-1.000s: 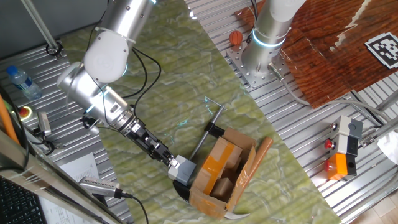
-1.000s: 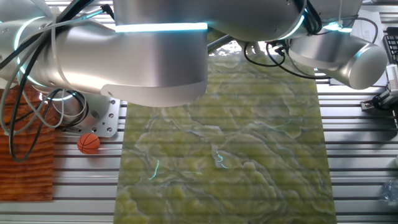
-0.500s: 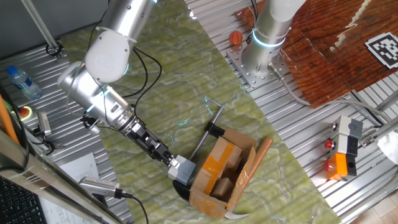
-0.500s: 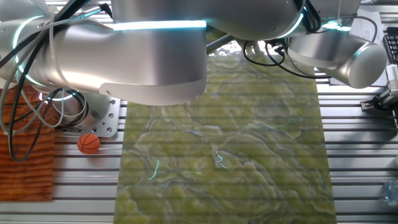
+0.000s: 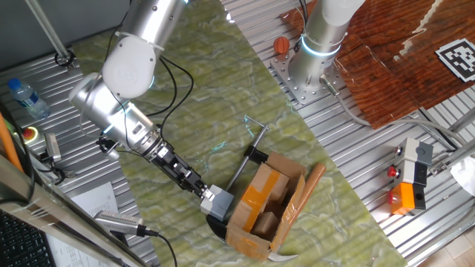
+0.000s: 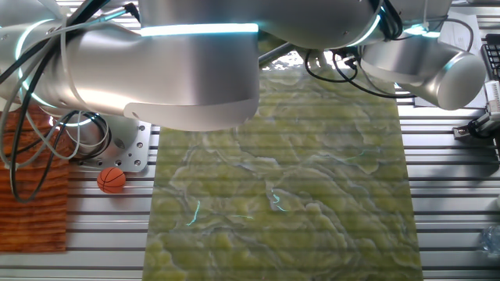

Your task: Press the button horizontally

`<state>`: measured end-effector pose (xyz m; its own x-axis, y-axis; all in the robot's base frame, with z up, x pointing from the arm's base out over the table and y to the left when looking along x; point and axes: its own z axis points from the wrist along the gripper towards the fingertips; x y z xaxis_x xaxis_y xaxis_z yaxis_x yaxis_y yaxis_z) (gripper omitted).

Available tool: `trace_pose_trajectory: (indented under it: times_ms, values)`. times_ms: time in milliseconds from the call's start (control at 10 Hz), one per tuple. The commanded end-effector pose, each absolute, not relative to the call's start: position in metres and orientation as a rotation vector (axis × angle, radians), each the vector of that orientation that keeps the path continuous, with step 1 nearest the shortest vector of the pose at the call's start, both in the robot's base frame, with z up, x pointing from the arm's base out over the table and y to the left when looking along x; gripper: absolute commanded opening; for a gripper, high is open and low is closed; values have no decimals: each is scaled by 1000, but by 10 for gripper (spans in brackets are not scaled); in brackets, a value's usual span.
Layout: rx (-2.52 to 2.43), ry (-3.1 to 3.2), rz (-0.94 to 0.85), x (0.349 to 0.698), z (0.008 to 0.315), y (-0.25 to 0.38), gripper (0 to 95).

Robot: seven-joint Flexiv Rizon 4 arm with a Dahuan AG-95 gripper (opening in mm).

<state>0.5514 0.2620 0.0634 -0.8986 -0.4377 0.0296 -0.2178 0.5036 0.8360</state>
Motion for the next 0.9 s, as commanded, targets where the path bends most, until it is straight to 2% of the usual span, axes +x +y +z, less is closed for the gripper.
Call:
trace_pose_trajectory:
  times_ms: [100, 700, 900]
  values:
    - [547, -2512, -1340, 550, 64, 263, 570]
    - [552, -2518, -1334, 552, 66, 255, 570]
    - [579, -2551, -1261, 554, 66, 249, 570]
